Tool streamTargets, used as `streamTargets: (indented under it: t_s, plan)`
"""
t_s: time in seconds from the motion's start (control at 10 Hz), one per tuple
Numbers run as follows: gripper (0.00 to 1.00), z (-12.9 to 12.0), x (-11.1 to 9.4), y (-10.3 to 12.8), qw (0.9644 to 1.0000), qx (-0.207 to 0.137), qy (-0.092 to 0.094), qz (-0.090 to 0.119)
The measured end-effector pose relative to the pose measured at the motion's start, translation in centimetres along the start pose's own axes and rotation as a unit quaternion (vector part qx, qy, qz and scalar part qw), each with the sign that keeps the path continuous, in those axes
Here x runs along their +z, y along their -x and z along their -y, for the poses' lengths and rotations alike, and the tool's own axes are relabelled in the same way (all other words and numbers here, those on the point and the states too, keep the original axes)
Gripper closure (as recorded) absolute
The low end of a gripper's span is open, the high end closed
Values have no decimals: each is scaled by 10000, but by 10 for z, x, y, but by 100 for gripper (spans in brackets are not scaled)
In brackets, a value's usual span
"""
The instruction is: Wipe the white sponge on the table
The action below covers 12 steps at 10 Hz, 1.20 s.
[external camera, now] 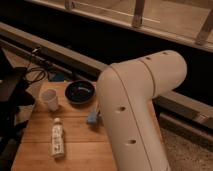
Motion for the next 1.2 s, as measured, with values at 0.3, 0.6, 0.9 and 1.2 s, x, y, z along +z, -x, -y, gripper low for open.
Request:
streamTargets:
  t_s: [0.3, 0.6, 0.9, 1.2]
  plan:
    - [84, 3, -22, 15, 9993, 149, 91, 339]
    - [84, -39, -32, 38, 9986, -115, 37, 507]
    - [84, -62, -13, 38, 9988, -289, 1, 386]
    - [84, -40, 6, 13, 9994, -243, -18, 241]
